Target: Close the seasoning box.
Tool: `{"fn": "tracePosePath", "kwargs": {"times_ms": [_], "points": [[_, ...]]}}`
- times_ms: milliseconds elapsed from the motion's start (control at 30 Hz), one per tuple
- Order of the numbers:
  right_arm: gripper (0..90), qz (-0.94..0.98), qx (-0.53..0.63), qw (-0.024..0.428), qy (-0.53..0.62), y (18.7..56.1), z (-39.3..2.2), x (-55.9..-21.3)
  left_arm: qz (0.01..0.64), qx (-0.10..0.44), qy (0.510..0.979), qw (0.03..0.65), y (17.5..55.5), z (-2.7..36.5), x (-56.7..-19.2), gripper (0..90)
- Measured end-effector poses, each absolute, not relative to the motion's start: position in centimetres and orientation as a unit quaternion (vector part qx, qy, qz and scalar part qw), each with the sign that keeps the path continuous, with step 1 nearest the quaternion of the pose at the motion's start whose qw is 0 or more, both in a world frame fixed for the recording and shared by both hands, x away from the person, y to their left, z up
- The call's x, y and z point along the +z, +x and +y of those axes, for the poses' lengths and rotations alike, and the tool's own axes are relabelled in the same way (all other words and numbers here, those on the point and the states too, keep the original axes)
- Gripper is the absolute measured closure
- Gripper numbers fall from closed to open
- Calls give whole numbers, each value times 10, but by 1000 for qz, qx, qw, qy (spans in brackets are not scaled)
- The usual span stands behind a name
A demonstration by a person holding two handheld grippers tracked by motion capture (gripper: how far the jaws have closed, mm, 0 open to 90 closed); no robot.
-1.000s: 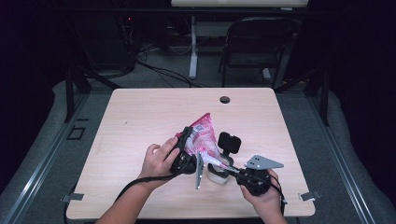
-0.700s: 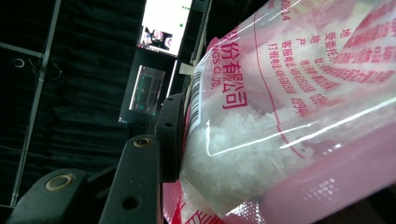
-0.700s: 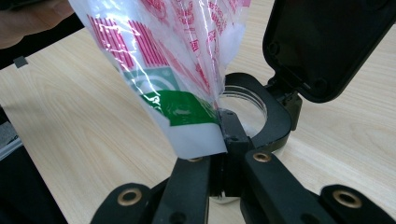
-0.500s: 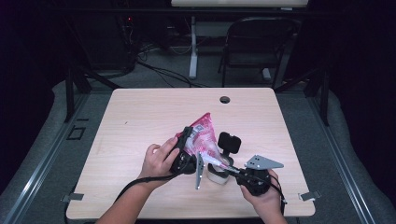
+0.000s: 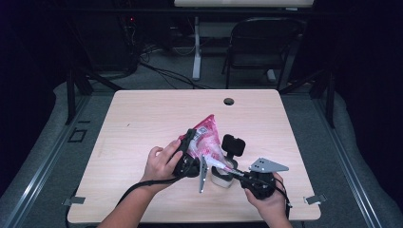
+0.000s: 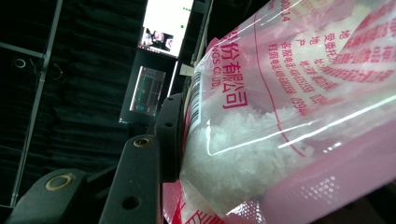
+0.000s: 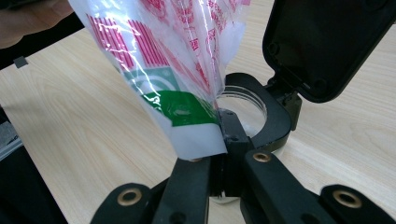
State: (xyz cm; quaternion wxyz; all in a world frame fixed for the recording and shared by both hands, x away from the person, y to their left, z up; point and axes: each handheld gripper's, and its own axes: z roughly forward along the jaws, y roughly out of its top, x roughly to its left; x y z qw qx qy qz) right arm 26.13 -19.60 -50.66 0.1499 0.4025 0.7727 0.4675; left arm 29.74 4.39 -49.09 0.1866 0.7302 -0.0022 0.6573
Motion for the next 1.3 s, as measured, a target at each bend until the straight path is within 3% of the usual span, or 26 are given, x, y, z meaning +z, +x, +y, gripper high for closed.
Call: {"fn": "tracePosePath", "kwargs": {"times_ms": [1300], "points": [[899, 770, 475, 154, 396, 260, -195, -501, 28, 613, 765, 194, 306, 52, -500, 664]]}}
